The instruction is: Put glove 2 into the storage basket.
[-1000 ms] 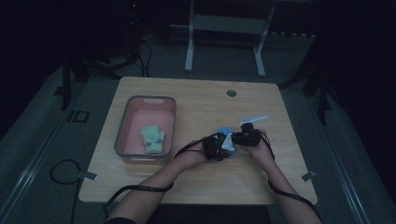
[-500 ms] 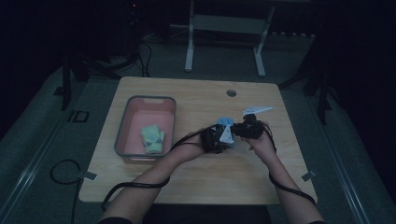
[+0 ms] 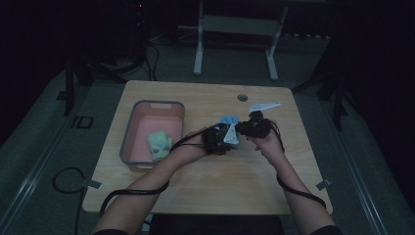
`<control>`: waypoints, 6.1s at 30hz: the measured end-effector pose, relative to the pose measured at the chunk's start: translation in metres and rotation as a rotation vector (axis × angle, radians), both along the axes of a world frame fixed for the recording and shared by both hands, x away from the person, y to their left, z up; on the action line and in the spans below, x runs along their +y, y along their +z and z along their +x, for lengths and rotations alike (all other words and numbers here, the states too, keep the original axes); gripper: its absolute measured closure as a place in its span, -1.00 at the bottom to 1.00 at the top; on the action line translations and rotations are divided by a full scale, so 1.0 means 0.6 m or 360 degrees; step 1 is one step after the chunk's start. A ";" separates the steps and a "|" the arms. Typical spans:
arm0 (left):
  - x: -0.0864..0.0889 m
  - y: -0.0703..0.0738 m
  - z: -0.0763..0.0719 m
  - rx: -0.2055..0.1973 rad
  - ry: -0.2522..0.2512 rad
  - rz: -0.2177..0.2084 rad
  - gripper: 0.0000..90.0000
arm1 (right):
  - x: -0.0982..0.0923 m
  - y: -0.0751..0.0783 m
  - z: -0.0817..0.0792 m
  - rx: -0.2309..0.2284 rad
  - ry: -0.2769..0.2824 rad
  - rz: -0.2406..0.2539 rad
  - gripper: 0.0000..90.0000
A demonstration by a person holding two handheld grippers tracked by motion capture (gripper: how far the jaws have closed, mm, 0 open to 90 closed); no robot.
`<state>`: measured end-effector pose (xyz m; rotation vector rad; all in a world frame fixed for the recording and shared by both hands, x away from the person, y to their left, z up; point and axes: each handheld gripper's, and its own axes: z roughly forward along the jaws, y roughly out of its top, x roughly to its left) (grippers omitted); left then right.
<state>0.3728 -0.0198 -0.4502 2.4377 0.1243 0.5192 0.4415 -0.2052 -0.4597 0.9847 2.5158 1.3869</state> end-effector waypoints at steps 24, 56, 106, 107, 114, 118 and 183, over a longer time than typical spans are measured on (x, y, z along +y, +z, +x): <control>0.084 0.026 -0.008 -0.0019 0.0106 0.0034 0.68 | 0.095 0.031 0.014 -0.0005 0.0118 0.0008 0.71; 0.247 0.017 -0.029 0.0028 0.0327 0.0090 0.68 | 0.286 0.022 0.027 0.0031 0.0323 0.0008 0.71; 0.318 -0.078 -0.007 0.0314 0.0453 0.0129 0.59 | 0.366 -0.045 0.043 0.0124 0.0423 -0.0131 0.21; 0.318 -0.077 -0.007 0.0318 0.0458 0.0126 0.55 | 0.364 -0.043 0.042 0.0118 0.0425 -0.0119 0.20; 0.321 -0.056 -0.012 0.0282 0.0577 0.0019 -0.33 | 0.341 -0.015 0.030 0.0064 0.0460 -0.0054 0.06; 0.324 -0.040 -0.015 0.0287 0.0624 -0.0083 -0.64 | 0.323 -0.001 0.020 0.0027 0.0471 -0.0028 -0.06; 0.082 -0.066 -0.047 0.0365 0.0128 -0.0324 -0.94 | 0.047 -0.065 -0.006 -0.0014 0.0259 -0.0042 -0.65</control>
